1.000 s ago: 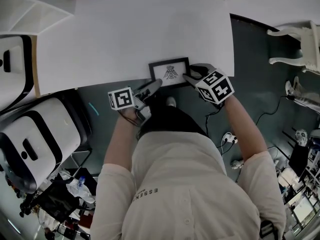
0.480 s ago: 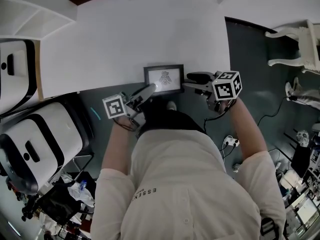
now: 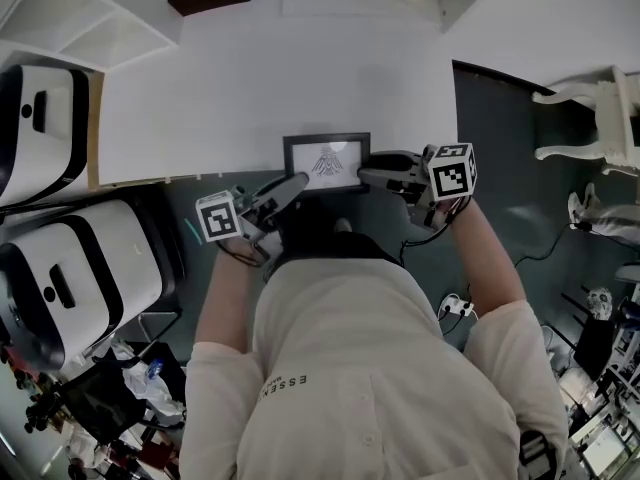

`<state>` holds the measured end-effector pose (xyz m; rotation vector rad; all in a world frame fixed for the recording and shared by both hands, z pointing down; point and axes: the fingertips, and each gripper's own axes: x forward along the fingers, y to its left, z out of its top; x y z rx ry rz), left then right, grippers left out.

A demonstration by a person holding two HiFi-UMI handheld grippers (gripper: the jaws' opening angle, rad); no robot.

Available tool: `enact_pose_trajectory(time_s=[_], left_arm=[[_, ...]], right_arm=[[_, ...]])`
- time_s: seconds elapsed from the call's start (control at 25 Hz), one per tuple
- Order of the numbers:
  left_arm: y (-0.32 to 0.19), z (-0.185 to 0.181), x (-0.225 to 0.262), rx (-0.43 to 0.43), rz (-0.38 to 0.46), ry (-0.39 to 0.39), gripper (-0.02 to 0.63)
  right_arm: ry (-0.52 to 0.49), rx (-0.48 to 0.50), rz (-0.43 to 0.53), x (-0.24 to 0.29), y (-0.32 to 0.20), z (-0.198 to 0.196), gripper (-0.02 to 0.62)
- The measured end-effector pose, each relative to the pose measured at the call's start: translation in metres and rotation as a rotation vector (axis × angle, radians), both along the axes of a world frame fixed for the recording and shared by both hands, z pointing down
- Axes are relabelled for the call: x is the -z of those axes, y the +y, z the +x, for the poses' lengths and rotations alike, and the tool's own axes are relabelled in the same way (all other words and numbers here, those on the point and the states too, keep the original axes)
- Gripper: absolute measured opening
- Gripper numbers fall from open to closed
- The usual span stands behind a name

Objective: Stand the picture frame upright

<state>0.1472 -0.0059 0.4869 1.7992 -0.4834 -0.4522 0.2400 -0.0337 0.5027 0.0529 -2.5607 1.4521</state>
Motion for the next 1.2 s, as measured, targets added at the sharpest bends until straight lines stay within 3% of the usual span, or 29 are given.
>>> enact_pose_trajectory(time_s=[0.12,0.2,0.36,0.68,0.8,0.96,1.2], left_arm=[[-0.002,-0.014,0.013,0.026,0.019,0.016,0.049],[-0.003,-0.023,0.019,0.028,0.034,0.015,0.049],[-0.008,-0.049,0.02,0.008,0.093,-0.079,0.051],[-0.048,-0.13,0.014,-0.072,0.153,-0.282,0.052],[-0.068,-0.176,0.018,-0.09,0.166,-0.31,0.052],[-0.081,-0.205,0.023,-0.101,0.217,-0.352,0.054],[-0.129,-0.302,0.014,-0.126,0.301,-0.516,0.064]], right_arm=[[-0.042,0.031,0.014,0.011,-0.003,-0.011,0.122],[-0.092,0.043,-0.002,0.019,-0.005,-0.019,0.109],[-0.169,0.034,-0.01,0.034,-0.015,-0.042,0.087],[-0.099,0.016,0.053,0.045,-0.052,-0.125,0.077],[-0.074,0.001,0.064,0.049,-0.069,-0.171,0.077],[-0.062,-0.033,0.095,0.057,-0.08,-0.199,0.077],[0.03,-0.054,0.175,0.043,-0.124,-0.295,0.08]])
